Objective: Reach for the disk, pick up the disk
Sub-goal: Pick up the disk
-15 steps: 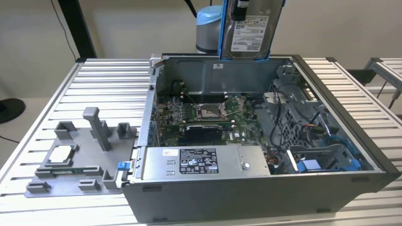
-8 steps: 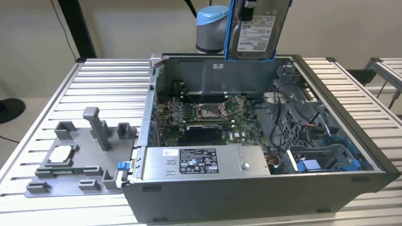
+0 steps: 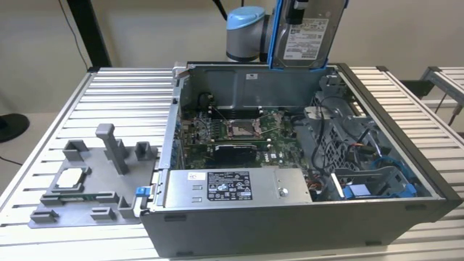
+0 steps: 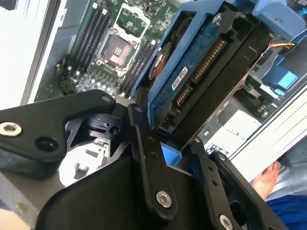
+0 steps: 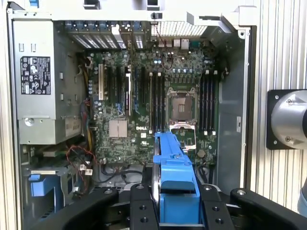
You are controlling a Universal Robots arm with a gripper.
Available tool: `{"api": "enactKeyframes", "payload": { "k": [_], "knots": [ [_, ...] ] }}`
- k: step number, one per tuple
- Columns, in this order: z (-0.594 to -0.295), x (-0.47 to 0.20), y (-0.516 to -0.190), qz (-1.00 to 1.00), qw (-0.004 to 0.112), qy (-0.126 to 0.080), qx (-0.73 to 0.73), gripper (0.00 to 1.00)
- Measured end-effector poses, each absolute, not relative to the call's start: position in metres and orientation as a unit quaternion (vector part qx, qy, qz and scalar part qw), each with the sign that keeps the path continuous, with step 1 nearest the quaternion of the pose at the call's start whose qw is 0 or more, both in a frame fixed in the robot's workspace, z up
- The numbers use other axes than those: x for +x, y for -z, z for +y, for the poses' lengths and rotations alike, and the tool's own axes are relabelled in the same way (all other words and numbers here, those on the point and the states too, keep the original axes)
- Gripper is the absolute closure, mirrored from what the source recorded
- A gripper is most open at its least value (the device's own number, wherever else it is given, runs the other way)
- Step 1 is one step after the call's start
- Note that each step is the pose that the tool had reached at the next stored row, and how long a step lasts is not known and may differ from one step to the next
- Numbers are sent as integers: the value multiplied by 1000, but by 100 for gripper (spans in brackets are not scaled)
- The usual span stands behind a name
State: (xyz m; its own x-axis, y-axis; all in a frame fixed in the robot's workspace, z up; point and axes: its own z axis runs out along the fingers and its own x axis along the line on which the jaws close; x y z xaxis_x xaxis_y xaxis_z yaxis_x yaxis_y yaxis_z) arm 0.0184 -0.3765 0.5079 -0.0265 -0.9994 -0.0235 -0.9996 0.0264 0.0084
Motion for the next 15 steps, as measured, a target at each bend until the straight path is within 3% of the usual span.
{"api": "enactKeyframes", "payload": {
  "k": [15],
  "knots": [
    [-377,27,-508,716,5,-12,-698,100]
  ]
}}
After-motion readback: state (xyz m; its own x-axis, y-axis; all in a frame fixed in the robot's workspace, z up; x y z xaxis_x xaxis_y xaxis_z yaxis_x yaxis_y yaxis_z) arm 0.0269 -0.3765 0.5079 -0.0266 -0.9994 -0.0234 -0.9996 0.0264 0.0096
